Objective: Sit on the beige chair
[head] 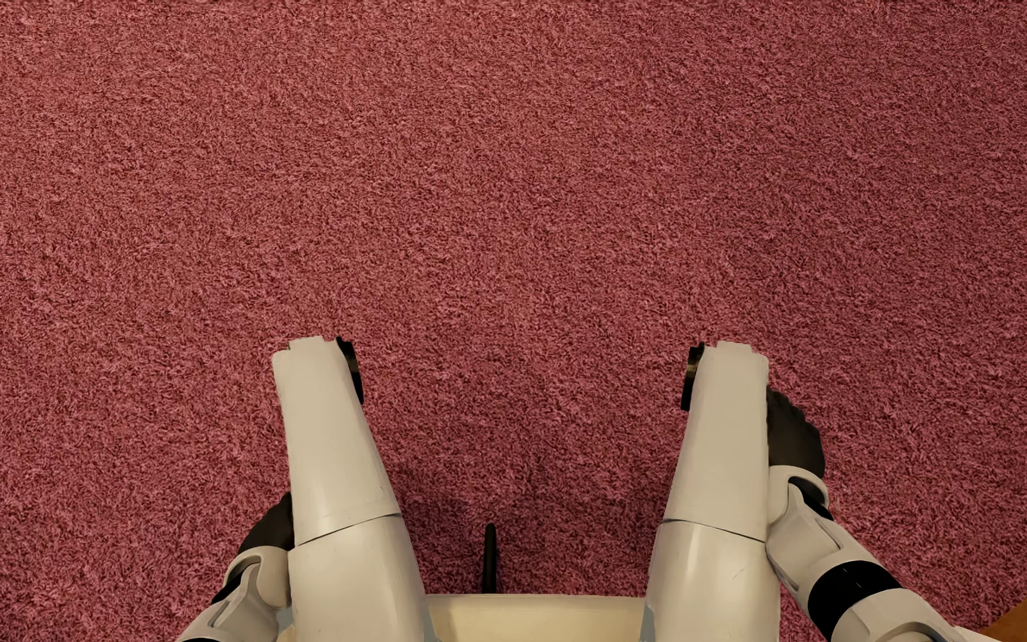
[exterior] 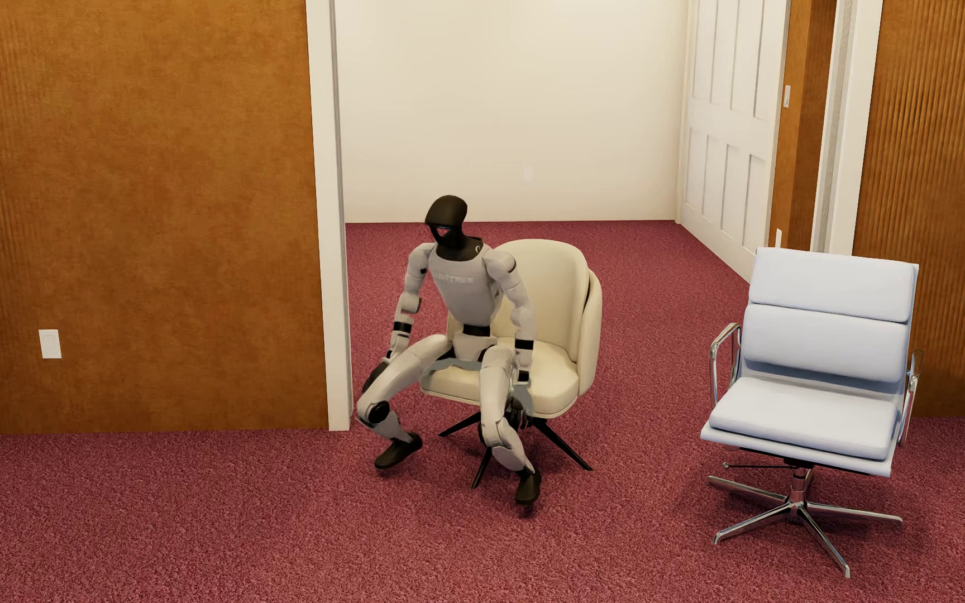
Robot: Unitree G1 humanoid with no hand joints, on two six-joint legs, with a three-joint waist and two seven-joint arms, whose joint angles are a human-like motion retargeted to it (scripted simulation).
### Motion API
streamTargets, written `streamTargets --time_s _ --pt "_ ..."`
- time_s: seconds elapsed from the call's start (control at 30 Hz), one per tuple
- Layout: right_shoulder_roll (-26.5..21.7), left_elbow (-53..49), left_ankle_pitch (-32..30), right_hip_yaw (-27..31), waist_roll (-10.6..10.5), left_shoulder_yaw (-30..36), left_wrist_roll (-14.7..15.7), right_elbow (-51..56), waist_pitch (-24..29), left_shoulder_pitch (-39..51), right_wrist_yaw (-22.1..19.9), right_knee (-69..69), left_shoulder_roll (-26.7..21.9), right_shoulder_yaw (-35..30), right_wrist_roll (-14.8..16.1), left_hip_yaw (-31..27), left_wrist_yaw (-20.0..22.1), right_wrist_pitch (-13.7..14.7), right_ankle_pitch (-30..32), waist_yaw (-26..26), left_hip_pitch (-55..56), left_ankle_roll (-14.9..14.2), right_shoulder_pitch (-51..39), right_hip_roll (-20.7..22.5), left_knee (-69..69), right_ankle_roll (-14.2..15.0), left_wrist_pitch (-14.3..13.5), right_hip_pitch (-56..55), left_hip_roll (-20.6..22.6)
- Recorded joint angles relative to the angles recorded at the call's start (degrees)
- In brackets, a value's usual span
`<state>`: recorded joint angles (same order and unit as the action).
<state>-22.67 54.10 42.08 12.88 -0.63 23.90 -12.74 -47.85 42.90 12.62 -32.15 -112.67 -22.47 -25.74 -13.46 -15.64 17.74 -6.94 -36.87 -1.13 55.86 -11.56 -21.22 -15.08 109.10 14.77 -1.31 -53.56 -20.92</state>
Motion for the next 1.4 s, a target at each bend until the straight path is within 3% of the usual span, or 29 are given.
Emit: streamTargets --time_s 0.07,0.2,0.27,0.33,0.4,0.47,0.53,0.57,0.6,0.67,0.7,0.73,0.8,0.83,0.87,0.9,0.93,1.0,1.03,1.07,1.1,1.13,1.17,1.2,1.27,1.3,1.33,1.37,1.4 --pt "2.32 4.34 0.32 0.09 0.03 -1.74 3.53 -3.53 -0.64 0.69 -0.35 -0.16 2.70 -0.24 1.51 0.61 1.58 -0.32 -1.38 0.46 -1.39 -0.68 -0.92 0.63 -0.23 -0.50 0.18 0.88 -0.54" --pt "4.03 7.37 0.06 -0.44 -0.74 -1.59 3.58 -5.43 -0.60 1.60 -1.25 -0.43 3.16 0.67 2.68 1.40 1.25 -1.26 -1.20 0.23 -2.43 -1.33 -0.71 0.11 -0.51 0.28 1.48 1.55 -1.46" --pt "3.98 6.59 -0.09 -0.56 -1.20 -2.05 3.43 -6.48 -0.29 1.16 -0.98 -0.80 3.14 0.64 3.75 1.29 1.93 -3.18 -0.63 0.23 -3.18 -1.77 -1.38 0.23 -0.39 0.80 2.10 2.06 -1.92" --pt "2.97 6.92 -0.03 -0.91 -1.64 -3.04 3.10 -6.12 0.32 1.75 -0.80 0.01 3.79 -0.17 2.82 1.54 1.72 -1.03 -0.78 0.07 -3.52 -2.05 -1.36 0.53 -0.22 -1.46 1.21 2.30 -2.04" --pt "2.62 6.60 0.21 -0.85 -2.01 -3.36 1.91 -6.19 1.14 1.83 -0.32 -0.52 3.55 0.02 2.20 1.57 1.16 -0.98 0.74 0.41 -3.23 -1.61 -1.98 1.34 -0.18 -0.84 1.97 0.67 -2.02" --pt "2.31 6.10 0.90 -1.08 -2.47 -2.84 2.66 -5.90 2.40 3.16 -0.41 -1.59 3.10 0.02 2.62 1.12 2.03 0.33 0.13 0.70 -1.88 -0.16 -2.97 1.81 -0.39 1.01 0.02 -1.43 -1.24" --pt "1.58 5.64 0.99 -1.65 -2.49 -2.75 2.51 -6.38 2.39 4.22 0.67 0.20 2.68 1.17 2.86 0.44 0.88 -0.90 1.20 0.47 0.77 -0.17 -2.61 2.13 -0.33 2.91 -0.17 -3.56 -0.70" --pt "1.04 5.82 1.04 -1.83 -2.30 -2.65 2.81 -7.26 1.74 5.02 0.84 1.38 2.48 1.25 2.93 -0.02 0.84 0.54 0.29 0.44 2.75 -0.53 -2.36 2.59 -0.58 0.77 -1.21 -4.66 -0.23" --pt "1.00 5.94 0.94 -0.83 -1.58 -2.61 2.76 -7.83 0.54 5.54 0.28 1.44 2.20 1.54 3.48 0.19 0.37 0.42 0.95 0.70 4.23 -0.06 -1.44 2.19 -1.60 1.07 -1.30 -7.57 0.84" --pt "1.14 6.71 1.18 -1.23 -1.11 -2.35 3.82 -11.43 -2.37 6.07 1.65 4.73 1.74 2.23 4.88 1.33 -0.05 -0.05 1.08 0.58 4.39 1.00 0.72 3.14 -5.11 -1.25 -1.55 -8.80 1.86" --pt "1.76 7.81 0.82 -1.63 -0.90 -1.63 1.25 -13.57 -4.50 5.52 2.37 7.12 1.14 2.73 4.66 1.71 -0.87 0.59 0.96 0.65 3.37 1.45 2.40 3.16 -7.75 -1.70 0.10 -7.90 2.19" --pt "2.23 8.78 0.53 -2.70 -0.45 -1.15 0.09 -15.82 -6.37 5.23 3.39 10.42 0.67 3.21 3.88 2.99 -1.50 0.59 0.87 0.67 0.90 2.21 4.27 3.44 -10.96 -3.24 0.38 -5.72 2.51" --pt "3.26 9.41 -1.56 -4.33 0.48 -0.63 0.59 -17.63 -9.79 4.44 5.83 19.13 0.15 4.00 2.66 6.07 -3.28 -0.39 1.58 0.81 -6.56 3.95 8.18 4.43 -20.69 -5.67 0.59 0.63 3.80" --pt "3.66 9.24 -3.14 -5.64 1.03 -0.51 1.40 -17.72 -11.18 3.80 7.01 24.70 -0.09 4.13 3.95 8.66 -3.64 1.48 2.26 1.10 -11.97 5.90 9.78 4.63 -26.96 -7.23 -0.31 5.38 5.24" --pt "3.85 8.72 -5.51 -6.37 1.06 -0.89 0.90 -18.83 -13.05 3.62 8.76 31.11 0.18 4.34 1.27 9.74 -5.04 0.47 3.44 1.03 -16.29 6.67 11.06 5.69 -34.19 -8.49 -0.84 9.02 6.02" --pt "4.16 7.90 -8.20 -6.86 1.21 -1.00 0.81 -17.29 -14.61 2.65 6.85 38.02 0.24 3.97 6.85 11.14 -4.68 6.84 4.29 1.42 -22.33 7.56 12.14 5.70 -41.90 -9.18 -2.34 14.85 7.37" --pt "3.81 6.70 -10.50 -8.19 1.19 -1.59 -0.33 -18.75 -16.70 1.08 10.60 44.74 0.79 5.12 0.76 12.04 -7.43 1.95 5.28 1.23 -28.23 8.01 14.40 5.65 -49.76 -9.39 -2.47 20.16 8.41" --pt "3.95 5.56 -15.40 -10.29 0.49 -1.55 -2.34 -20.03 -21.30 -1.46 12.76 58.41 1.48 4.49 -1.42 13.05 -7.81 3.27 9.38 0.68 -38.23 9.03 16.38 7.93 -62.79 -10.54 -4.33 30.17 8.96" --pt "3.91 5.40 -18.98 -11.44 1.03 -0.83 -3.18 -20.72 -22.93 -2.73 13.86 65.35 1.72 4.50 -2.91 11.07 -7.81 3.35 10.49 0.14 -42.39 8.70 16.81 7.61 -67.47 -9.73 -4.99 36.26 10.14" --pt "4.02 6.01 -19.81 -12.51 0.54 -1.69 -4.31 -20.83 -24.76 -4.64 14.37 72.29 2.50 4.49 -3.86 11.11 -8.58 3.70 12.71 -0.76 -44.99 10.51 17.51 8.79 -67.41 -10.24 -5.29 42.52 10.59" --pt "4.94 6.26 -19.92 -12.79 0.96 -2.45 -5.04 -21.03 -26.77 -6.06 16.75 77.31 3.02 5.67 -4.39 10.45 -9.34 3.23 14.24 -1.24 -43.71 10.72 17.51 9.34 -64.71 -11.42 -4.20 46.60 11.65" --pt "4.95 6.89 -21.06 -13.78 1.60 -2.27 -4.67 -19.70 -27.95 -6.75 15.47 82.14 3.37 5.59 -4.92 9.37 -7.80 4.37 15.25 -1.69 -40.63 7.53 16.67 9.22 -61.89 -11.36 -4.85 50.15 12.68" --pt "5.27 7.60 -21.02 -15.20 1.19 -3.41 -5.00 -18.79 -28.50 -8.71 15.77 87.52 4.22 5.22 -4.49 10.55 -9.68 3.65 16.49 -2.72 -39.90 6.04 16.61 10.04 -61.03 -12.30 -3.70 55.73 12.68" --pt "5.68 8.59 -20.76 -16.16 1.62 -4.01 -4.81 -17.55 -28.65 -9.39 15.79 90.35 4.62 4.16 -4.53 11.27 -9.73 4.44 16.52 -3.79 -37.59 5.45 14.84 10.18 -61.75 -12.57 -4.39 58.60 13.05" --pt "5.87 10.65 -26.23 -17.83 2.29 -6.38 -0.95 -14.38 -28.85 -10.89 14.28 98.30 5.91 0.28 -4.60 11.91 -9.85 4.98 17.48 -5.69 -34.16 3.31 11.12 10.37 -69.23 -12.90 -5.21 66.36 13.24" --pt "5.84 12.03 -29.00 -18.45 2.35 -7.30 -1.40 -12.70 -29.31 -11.73 14.48 103.59 6.26 -0.71 -5.10 11.96 -10.73 5.46 18.34 -6.44 -32.06 3.13 8.96 10.74 -73.61 -12.54 -4.98 71.11 13.65" --pt "5.87 12.51 -31.78 -18.91 2.41 -7.77 -1.03 -11.19 -29.91 -12.94 13.97 108.51 6.62 -1.95 -4.72 12.05 -10.00 6.53 19.64 -7.11 -29.85 4.50 6.54 11.09 -77.73 -12.43 -5.28 75.36 15.58" --pt "6.07 12.56 -32.76 -19.58 2.45 -9.39 -1.34 -9.75 -30.90 -14.65 14.37 109.37 7.09 -2.80 -6.43 12.12 -11.69 5.27 18.63 -7.65 -28.78 7.24 5.12 11.04 -82.52 -11.58 -5.13 77.64 16.98" --pt "6.70 12.36 -31.82 -19.78 2.58 -11.35 -1.58 -8.11 -31.00 -15.40 13.54 109.32 6.99 -4.02 -5.39 12.09 -12.24 6.30 18.17 -7.80 -29.04 10.28 3.28 11.13 -86.75 -11.52 -5.32 79.50 17.06"
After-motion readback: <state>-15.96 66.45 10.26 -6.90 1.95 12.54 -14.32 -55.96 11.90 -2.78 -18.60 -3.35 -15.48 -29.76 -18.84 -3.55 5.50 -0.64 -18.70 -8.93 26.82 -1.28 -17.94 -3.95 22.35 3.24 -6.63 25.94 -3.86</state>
